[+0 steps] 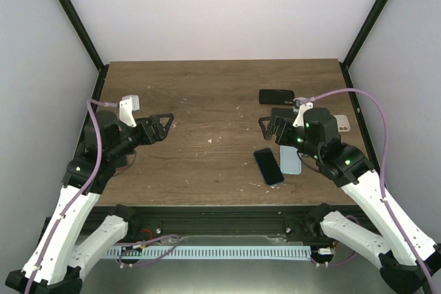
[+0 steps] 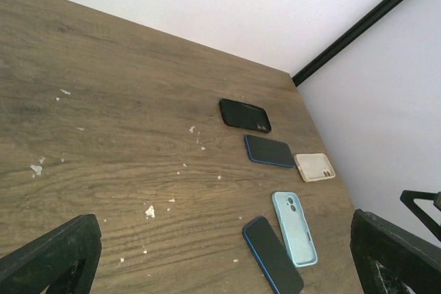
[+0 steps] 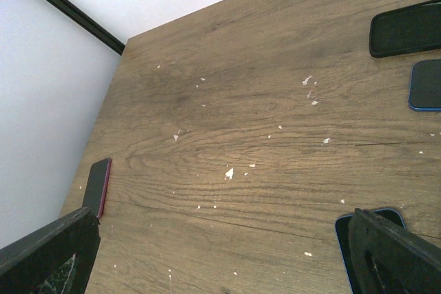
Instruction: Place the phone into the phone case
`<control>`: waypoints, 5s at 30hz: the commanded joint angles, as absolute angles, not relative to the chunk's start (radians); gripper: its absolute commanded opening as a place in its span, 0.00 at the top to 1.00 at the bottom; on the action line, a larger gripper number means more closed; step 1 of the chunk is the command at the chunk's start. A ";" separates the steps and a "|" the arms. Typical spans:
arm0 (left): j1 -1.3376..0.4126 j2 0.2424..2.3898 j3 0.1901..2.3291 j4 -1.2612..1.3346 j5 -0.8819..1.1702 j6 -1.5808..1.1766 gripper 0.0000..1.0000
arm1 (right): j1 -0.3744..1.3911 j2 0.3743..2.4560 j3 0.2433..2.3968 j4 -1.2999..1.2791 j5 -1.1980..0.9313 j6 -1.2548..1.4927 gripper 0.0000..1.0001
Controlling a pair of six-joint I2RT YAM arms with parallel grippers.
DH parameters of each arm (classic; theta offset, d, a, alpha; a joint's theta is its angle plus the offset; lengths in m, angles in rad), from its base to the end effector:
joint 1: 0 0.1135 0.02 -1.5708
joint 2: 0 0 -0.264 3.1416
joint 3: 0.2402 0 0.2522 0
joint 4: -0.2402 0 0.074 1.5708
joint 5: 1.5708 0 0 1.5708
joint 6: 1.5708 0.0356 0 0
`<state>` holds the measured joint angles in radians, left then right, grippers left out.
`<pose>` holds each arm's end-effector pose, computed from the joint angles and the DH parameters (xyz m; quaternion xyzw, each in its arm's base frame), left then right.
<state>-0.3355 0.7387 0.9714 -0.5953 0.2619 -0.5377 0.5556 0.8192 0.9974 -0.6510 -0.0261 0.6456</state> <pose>0.1392 -0.0583 0.3677 -0.0086 0.8193 -0.3355 0.4649 0.1420 0.0893 0.3589 0.0316 0.8524 0.3041 0.4242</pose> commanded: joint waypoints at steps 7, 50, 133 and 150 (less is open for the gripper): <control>-0.339 0.764 0.993 -0.629 0.168 -0.484 0.00 | 0.546 0.869 0.998 -0.660 0.013 0.638 0.00; -0.339 0.695 0.856 -0.609 0.125 -0.459 0.00 | 0.329 1.547 0.827 -0.476 0.158 0.508 0.88; -0.339 0.579 0.785 -0.662 0.027 -0.395 0.01 | 0.523 1.578 0.867 -0.449 0.070 0.555 0.00; -0.339 0.560 0.769 -0.665 0.006 -0.408 0.01 | 0.569 1.510 0.875 -0.387 -0.235 0.494 0.07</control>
